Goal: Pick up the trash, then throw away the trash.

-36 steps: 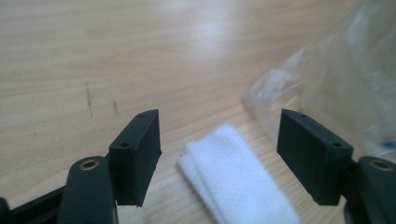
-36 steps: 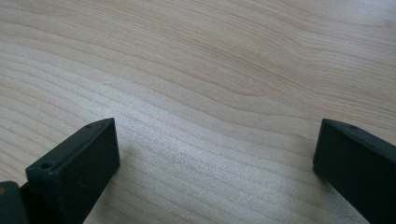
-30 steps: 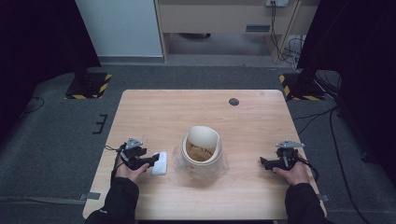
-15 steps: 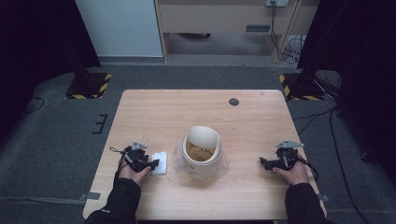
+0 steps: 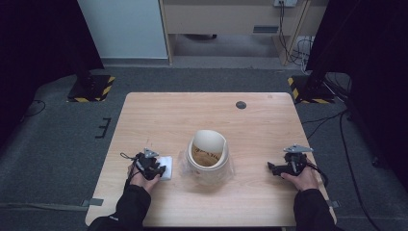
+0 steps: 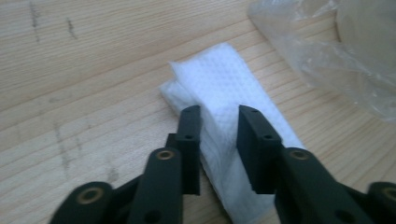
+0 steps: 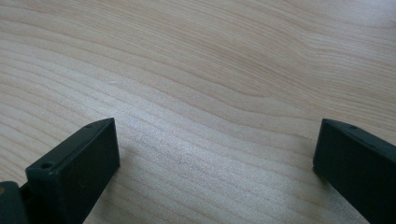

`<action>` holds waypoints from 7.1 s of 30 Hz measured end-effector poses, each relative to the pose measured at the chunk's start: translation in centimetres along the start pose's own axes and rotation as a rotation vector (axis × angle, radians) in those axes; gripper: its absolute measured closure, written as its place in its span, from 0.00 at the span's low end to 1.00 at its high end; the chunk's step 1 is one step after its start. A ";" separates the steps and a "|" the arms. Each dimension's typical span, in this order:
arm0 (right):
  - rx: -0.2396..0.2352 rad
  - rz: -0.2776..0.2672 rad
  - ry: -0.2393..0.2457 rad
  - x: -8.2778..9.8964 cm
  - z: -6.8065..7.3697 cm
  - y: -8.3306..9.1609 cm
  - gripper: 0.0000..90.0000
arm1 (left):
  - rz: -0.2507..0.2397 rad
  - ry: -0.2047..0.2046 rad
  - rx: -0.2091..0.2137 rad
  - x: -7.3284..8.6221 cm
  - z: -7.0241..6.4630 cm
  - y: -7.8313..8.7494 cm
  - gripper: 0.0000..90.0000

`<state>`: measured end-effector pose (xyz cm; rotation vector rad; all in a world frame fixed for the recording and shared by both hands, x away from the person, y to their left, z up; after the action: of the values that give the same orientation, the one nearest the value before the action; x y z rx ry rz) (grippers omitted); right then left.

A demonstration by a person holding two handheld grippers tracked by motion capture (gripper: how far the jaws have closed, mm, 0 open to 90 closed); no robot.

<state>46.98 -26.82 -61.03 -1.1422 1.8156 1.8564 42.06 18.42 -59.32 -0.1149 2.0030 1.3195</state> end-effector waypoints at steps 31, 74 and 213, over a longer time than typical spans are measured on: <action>-0.001 0.001 -0.001 0.0 0.0 0.0 0.01 | -0.182 -0.098 0.079 -2.6 -1.9 3.4 0.94; -0.002 0.001 0.000 0.0 0.0 0.0 0.01 | -0.529 -0.153 0.141 -6.8 -4.8 10.9 0.94; -0.004 0.001 0.001 -0.1 0.1 -0.1 0.01 | -0.342 -0.246 0.273 -10.3 -14.9 4.7 0.94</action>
<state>47.07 -26.70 -61.04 -1.1447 1.8140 1.8608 39.87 5.21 -46.30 -0.1515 1.8336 0.7983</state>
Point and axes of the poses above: each handheld gripper's, and its own axes: y roughly backward along the jaws, x roughly out of its underside, z roughly to its left, the point moved 10 cm from there along -y, roughly forward along the jaws, and after that the axes turned 10 degrees about x, right-handed, at the moved point
